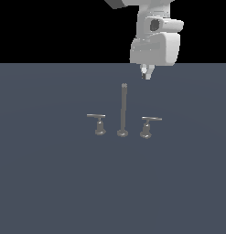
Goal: Turn on the faucet by rotating a designated handle.
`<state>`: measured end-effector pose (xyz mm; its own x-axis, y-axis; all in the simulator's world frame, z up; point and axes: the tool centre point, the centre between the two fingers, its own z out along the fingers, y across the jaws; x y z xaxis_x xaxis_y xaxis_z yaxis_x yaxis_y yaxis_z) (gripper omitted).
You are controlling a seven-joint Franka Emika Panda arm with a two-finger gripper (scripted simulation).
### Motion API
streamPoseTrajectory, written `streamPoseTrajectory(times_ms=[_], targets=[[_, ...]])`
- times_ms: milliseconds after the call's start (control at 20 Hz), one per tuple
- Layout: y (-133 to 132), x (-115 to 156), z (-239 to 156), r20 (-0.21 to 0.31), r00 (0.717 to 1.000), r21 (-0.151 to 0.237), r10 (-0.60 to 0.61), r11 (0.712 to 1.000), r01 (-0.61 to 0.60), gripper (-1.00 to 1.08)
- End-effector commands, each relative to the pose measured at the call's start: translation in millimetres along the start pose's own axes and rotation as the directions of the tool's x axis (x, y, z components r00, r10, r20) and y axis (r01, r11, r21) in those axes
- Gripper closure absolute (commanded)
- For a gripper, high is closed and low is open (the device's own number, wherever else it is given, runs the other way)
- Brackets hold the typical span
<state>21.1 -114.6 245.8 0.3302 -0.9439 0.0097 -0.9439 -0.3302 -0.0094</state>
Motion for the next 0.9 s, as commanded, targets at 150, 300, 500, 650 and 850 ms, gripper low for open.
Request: streamPoseTrajectory(times_ms=[150,300,500,650,850], targets=[[-6.1,26.3,56.6,0.002,0.986,-0.004,0.168,0.986,-0.168,1.08],[-6.7,37.8,85.2,0.003,0.969,-0.007,0.247,0.969,-0.247,1.08],[-5.6,49.1,116.3,0.004,0.944,-0.009,0.33,0.944,-0.33,1.08],[-4.3,55.0,134.2,0.004,0.927,-0.011,0.376,0.927,-0.376,1.08],[-2.6,60.0,150.1,0.005,0.91,-0.012,0.416,0.909,-0.416,1.08]])
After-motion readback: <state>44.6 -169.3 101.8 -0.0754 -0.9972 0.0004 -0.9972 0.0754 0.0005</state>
